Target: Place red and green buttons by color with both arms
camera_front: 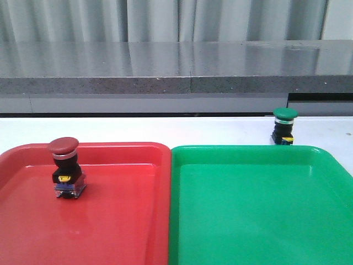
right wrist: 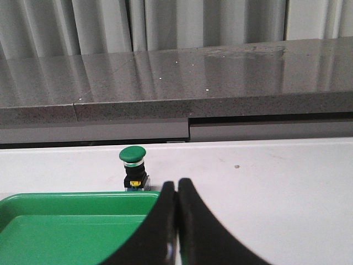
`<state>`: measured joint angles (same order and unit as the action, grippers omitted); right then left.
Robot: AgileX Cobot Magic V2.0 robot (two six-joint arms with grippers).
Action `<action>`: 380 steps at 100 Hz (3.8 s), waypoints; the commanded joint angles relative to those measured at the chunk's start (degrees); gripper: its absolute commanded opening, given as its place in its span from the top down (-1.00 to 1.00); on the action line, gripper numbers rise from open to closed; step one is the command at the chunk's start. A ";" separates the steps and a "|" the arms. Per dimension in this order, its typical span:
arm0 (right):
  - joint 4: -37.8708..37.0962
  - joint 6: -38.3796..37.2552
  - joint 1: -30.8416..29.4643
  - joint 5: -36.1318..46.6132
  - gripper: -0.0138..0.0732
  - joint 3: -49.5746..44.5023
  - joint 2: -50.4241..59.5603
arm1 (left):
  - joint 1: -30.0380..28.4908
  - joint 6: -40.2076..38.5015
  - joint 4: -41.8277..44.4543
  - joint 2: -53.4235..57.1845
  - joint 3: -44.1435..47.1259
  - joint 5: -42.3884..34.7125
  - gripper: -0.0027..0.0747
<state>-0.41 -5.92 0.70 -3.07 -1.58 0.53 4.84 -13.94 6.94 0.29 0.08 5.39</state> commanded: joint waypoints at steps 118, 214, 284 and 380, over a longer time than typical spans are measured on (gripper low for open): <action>-0.57 0.18 0.02 -34.87 0.84 42.97 -27.80 | -0.18 -0.18 -0.23 1.76 2.33 -4.70 0.98; 2.96 0.23 0.02 -34.25 -0.61 43.34 -42.51 | -0.18 -0.18 -0.23 1.76 2.33 -4.70 0.98; 5.38 0.80 4.09 -33.31 -0.61 68.28 -77.58 | -0.18 -0.18 -0.23 1.76 2.33 -4.70 0.98; 3.91 1.86 6.77 -32.09 -0.61 82.03 -106.10 | -0.18 -0.18 -0.23 1.76 2.33 -4.70 0.98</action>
<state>4.02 -4.60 7.61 -37.95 78.54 -107.73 4.84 -13.94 6.94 0.29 0.08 5.39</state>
